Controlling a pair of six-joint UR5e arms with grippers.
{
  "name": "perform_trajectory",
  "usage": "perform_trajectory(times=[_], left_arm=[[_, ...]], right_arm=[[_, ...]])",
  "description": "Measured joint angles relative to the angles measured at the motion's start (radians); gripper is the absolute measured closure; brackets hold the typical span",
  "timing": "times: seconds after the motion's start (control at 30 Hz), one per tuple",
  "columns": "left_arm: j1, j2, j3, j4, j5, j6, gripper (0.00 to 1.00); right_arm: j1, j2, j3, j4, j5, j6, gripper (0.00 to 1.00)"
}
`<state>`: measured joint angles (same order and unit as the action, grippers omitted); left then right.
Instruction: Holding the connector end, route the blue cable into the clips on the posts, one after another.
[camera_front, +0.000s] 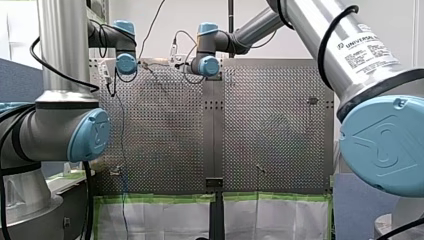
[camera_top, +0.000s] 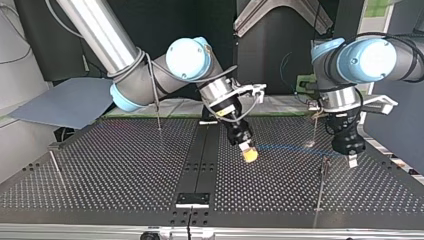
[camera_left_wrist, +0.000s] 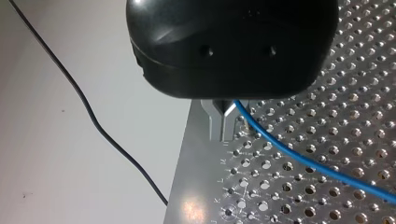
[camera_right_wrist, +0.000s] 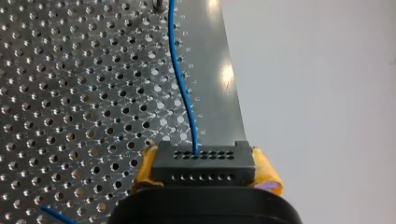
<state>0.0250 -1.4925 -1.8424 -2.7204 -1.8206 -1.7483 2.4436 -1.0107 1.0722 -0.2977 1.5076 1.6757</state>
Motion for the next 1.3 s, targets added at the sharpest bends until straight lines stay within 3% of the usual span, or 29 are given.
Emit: perform_trajectory(times=[0.13, 0.6, 1.0, 1.3], left_arm=[[0.007, -0.002, 0.0, 0.001, 0.006, -0.004, 1.0], [0.05, -0.058, 0.057, 0.002, 0.108, -0.031, 1.0], [0.069, -0.114, 0.096, 0.01, 0.14, -0.088, 1.0], [0.1, -0.125, 0.096, 0.06, 0.194, -0.15, 1.0]], right_arm=[[-0.007, 0.003, -0.004, 0.0, -0.003, 0.001, 1.0], [-0.014, 0.013, -0.036, 0.0, -0.022, 0.001, 1.0], [-0.021, 0.055, -0.057, -0.001, -0.027, -0.001, 1.0], [-0.044, 0.071, -0.076, -0.003, -0.027, 0.0, 1.0]])
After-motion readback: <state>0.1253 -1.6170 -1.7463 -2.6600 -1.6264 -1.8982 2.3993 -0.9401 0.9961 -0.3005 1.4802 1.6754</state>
